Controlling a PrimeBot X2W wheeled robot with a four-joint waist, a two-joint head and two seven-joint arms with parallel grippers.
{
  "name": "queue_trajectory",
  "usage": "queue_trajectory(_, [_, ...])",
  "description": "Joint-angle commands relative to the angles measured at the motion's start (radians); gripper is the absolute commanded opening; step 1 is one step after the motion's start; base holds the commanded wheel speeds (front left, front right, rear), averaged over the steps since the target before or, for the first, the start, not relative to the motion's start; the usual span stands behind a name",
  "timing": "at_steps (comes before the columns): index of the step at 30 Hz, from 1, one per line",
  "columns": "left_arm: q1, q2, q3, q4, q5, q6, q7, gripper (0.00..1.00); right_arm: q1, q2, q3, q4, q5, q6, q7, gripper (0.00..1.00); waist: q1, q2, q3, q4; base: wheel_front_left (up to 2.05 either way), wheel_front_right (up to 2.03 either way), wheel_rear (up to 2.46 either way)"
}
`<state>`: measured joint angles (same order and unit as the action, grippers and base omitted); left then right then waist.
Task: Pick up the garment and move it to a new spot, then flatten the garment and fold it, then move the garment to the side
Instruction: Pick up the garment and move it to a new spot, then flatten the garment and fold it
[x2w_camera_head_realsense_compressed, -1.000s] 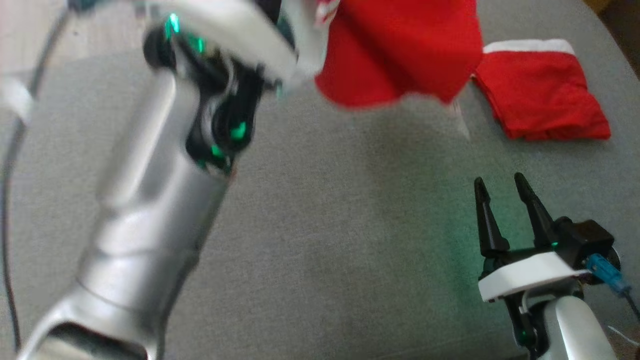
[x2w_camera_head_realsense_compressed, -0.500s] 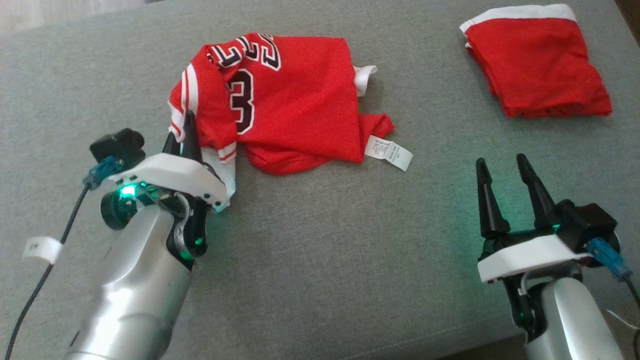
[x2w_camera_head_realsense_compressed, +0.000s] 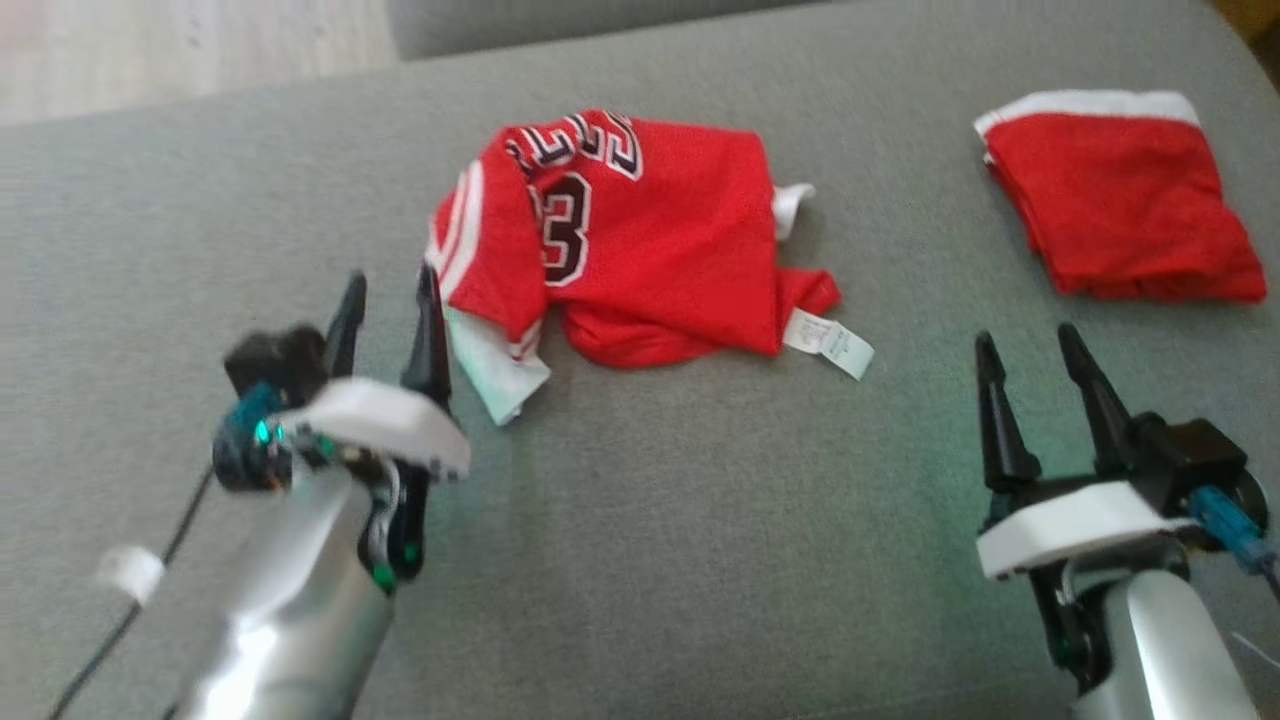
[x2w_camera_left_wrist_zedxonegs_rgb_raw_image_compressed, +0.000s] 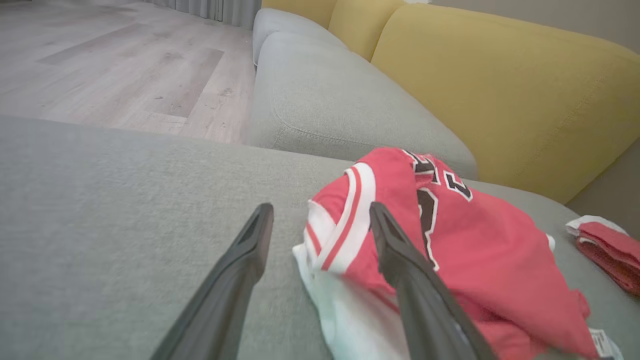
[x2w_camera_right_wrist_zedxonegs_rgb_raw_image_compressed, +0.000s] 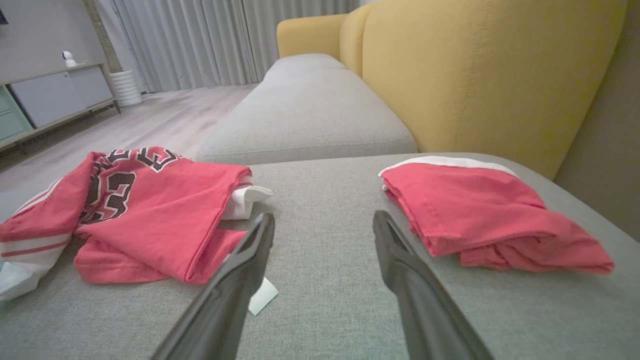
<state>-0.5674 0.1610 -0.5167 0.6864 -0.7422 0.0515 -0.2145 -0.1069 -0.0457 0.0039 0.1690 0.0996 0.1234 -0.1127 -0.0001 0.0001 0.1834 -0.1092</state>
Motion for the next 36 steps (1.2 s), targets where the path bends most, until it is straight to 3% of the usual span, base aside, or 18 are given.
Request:
queue_trajectory(1, [0.018, 0.033, 0.026, -0.033, 0.008, 0.0, -0.022, 1.0, 0.009, -0.004, 0.004, -0.038, -0.015, 0.007, 0.006, 1.0, 0.0001, -0.0001, -0.052, 0.039, 0.0, 0.0, 0.0])
queue_trajectory(10, [0.214, 0.049, 0.034, -0.155, 0.043, 0.028, -0.045, 1.0, 0.092, -0.004, -0.029, -0.072, -0.035, 0.007, 0.026, 1.0, 0.0001, -0.0001, -0.155, 0.095, 0.0, 0.0, 0.0])
queue_trajectory(24, [0.556, 0.053, 0.114, -0.484, 0.187, 0.123, -0.047, 1.0, 0.218, -0.004, -0.009, -0.089, 0.016, 0.007, 0.002, 1.0, 0.0001, -0.0001, -0.213, 0.143, 0.0, 0.0, 0.0])
queue_trajectory(36, [0.637, 0.066, 0.15, -0.574, 0.206, 0.148, -0.047, 1.0, 0.214, -0.004, 0.011, -0.077, 0.009, 0.007, 0.0, 1.0, 0.0001, -0.0001, -0.217, 0.138, 0.0, 0.0, 0.0])
